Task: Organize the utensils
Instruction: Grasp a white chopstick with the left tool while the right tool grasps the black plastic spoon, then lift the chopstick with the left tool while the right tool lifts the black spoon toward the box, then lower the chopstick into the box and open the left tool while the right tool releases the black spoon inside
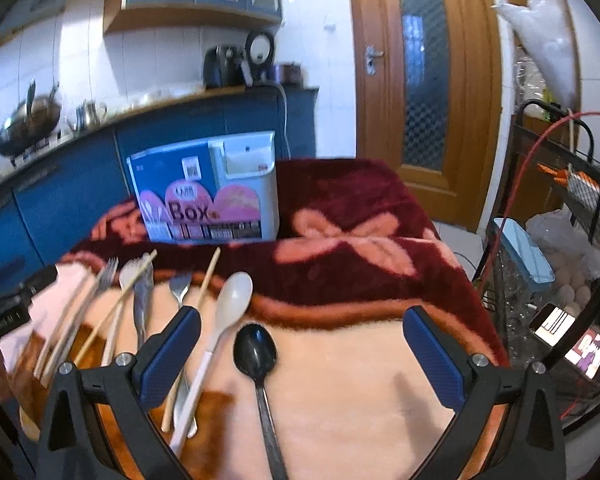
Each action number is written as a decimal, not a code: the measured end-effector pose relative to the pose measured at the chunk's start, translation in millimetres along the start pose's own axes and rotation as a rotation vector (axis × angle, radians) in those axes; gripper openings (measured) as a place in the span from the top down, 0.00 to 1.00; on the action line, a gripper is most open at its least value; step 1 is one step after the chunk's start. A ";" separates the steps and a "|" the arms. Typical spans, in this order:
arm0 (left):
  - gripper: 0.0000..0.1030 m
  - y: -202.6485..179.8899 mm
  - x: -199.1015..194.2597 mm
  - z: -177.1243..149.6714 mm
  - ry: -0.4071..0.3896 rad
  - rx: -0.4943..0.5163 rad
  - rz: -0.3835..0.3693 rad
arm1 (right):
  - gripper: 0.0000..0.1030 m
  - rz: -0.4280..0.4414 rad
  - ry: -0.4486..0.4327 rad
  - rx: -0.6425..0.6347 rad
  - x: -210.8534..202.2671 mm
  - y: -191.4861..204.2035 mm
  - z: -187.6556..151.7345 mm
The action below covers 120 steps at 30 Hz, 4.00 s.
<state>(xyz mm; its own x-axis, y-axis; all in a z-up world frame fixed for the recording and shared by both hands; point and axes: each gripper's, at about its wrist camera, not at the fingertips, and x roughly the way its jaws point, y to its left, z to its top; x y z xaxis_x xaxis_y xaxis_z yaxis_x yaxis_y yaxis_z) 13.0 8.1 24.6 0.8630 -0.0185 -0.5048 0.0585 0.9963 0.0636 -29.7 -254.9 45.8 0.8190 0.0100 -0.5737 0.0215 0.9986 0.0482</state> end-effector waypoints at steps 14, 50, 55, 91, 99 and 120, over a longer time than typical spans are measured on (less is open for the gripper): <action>0.12 23.7 34.6 22.3 0.279 0.074 0.017 | 0.12 0.034 0.295 -0.198 24.6 18.2 13.5; 0.92 26.9 91.5 11.8 0.682 -0.107 -0.263 | 0.96 0.168 0.501 -0.169 63.1 14.2 17.8; 0.95 24.0 76.8 14.8 0.595 -0.112 -0.287 | 0.97 0.197 0.427 -0.118 49.0 9.2 18.4; 0.95 4.6 23.5 53.3 0.241 -0.067 -0.312 | 0.97 0.197 0.389 -0.146 44.7 11.8 19.4; 0.95 -6.4 12.9 75.3 0.121 -0.052 -0.318 | 0.97 0.252 0.195 0.017 22.2 -10.4 31.4; 0.95 -7.8 53.0 160.5 -0.120 -0.191 -0.319 | 0.97 0.254 -0.160 0.108 38.9 -14.7 113.2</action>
<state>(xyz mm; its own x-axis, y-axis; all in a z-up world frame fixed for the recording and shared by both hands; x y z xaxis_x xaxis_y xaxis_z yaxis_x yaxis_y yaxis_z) 138.8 -14.2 135.5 0.8696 -0.3284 -0.3688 0.2487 0.9364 -0.2474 66.8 -275.0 115.2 0.8858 0.2418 -0.3962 -0.1417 0.9537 0.2652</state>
